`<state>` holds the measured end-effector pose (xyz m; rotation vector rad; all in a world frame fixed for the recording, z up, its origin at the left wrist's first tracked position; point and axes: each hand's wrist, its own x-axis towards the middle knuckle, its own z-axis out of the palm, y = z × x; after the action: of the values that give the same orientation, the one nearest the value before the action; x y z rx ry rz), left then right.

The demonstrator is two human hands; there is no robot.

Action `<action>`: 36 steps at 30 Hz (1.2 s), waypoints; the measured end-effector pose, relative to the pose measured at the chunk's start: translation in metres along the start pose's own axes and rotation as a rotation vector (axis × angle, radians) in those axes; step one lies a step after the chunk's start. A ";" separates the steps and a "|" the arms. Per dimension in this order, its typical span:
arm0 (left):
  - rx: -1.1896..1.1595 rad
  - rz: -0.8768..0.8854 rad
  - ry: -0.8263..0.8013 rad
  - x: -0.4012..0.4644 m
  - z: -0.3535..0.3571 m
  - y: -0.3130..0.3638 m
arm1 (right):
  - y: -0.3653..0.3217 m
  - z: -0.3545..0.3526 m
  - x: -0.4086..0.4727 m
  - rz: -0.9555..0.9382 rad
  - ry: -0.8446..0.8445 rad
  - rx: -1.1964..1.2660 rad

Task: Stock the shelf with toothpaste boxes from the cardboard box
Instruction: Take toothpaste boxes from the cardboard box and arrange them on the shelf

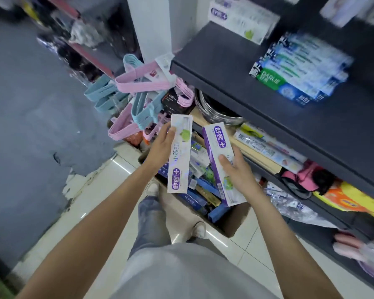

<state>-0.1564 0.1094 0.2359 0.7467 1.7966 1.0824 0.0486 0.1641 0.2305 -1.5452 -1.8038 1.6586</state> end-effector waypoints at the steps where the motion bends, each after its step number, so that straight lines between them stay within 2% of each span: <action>1: 0.005 0.002 0.005 0.005 -0.007 0.007 | -0.009 0.001 0.003 -0.019 -0.002 0.005; 8: 0.055 -0.053 -0.024 0.079 -0.077 0.028 | -0.077 0.016 0.039 -0.101 0.077 -0.048; 12: 0.044 -0.050 -0.062 0.122 -0.123 0.044 | -0.126 0.023 0.081 -0.125 0.201 -0.143; 16: 0.044 -0.076 -0.098 0.169 -0.150 0.064 | -0.177 0.018 0.144 -0.199 0.336 -0.431; 22: 0.049 -0.041 -0.117 0.218 -0.154 0.103 | -0.225 -0.006 0.252 -0.303 0.505 -0.942; 27: -0.037 -0.010 -0.148 0.243 -0.155 0.118 | -0.227 -0.032 0.325 -0.199 0.547 -1.149; 30: -0.112 -0.052 -0.150 0.252 -0.151 0.125 | -0.216 -0.039 0.339 -0.084 0.587 -1.131; 32: -0.179 -0.079 -0.147 0.256 -0.148 0.127 | -0.217 -0.030 0.329 -0.120 0.663 -1.061; 34: -0.191 -0.085 -0.143 0.259 -0.143 0.128 | -0.223 -0.007 0.304 -0.253 0.639 -0.807; 36: -0.183 -0.074 -0.151 0.260 -0.138 0.131 | -0.230 0.023 0.270 -0.313 0.440 -0.463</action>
<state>-0.3860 0.3294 0.2869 0.6290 1.5627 1.0955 -0.1979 0.4122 0.2923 -1.5298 -2.1167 0.7212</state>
